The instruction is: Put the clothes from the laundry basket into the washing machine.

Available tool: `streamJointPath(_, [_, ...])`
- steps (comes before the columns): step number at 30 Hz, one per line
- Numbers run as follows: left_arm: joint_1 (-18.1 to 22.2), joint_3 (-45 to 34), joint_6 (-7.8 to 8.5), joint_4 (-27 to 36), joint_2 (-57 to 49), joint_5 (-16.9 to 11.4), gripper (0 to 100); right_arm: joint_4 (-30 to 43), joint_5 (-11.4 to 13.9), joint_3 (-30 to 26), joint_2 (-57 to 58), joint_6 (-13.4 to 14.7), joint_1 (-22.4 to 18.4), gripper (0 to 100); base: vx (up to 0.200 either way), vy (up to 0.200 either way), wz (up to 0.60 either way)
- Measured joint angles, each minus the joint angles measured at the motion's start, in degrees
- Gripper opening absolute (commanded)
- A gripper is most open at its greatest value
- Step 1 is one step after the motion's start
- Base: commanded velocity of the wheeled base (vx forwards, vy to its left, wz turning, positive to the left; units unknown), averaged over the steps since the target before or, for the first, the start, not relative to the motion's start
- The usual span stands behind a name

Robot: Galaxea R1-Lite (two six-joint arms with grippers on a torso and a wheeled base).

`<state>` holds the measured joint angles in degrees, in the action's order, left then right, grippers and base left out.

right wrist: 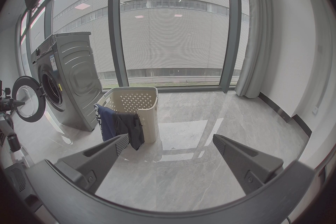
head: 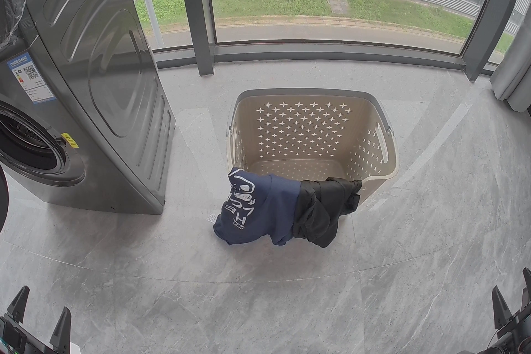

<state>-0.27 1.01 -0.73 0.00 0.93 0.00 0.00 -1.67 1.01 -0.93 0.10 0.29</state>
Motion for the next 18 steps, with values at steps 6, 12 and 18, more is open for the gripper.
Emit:
streamJointPath(6, [0.0, 0.0, 0.00, 0.0, 0.0, 0.0, 100, 0.0, 0.0, 0.0, 0.0, 0.1, 0.0, 100, 0.133, 0.000, 0.00])
streamJointPath(12, [0.0, 0.0, -0.02, 0.0, 0.0, 0.0, 100, 0.0, 0.0, 0.0, 0.0, 0.4, 0.0, 100, 0.000, 0.000, 0.00])
streamJointPath(18, [0.0, 0.0, -0.02, 0.0, 0.0, 0.0, 100, -1.3, 0.6, 2.3, -0.1, 0.4, 0.0, 100, 0.000, 0.000, 0.00])
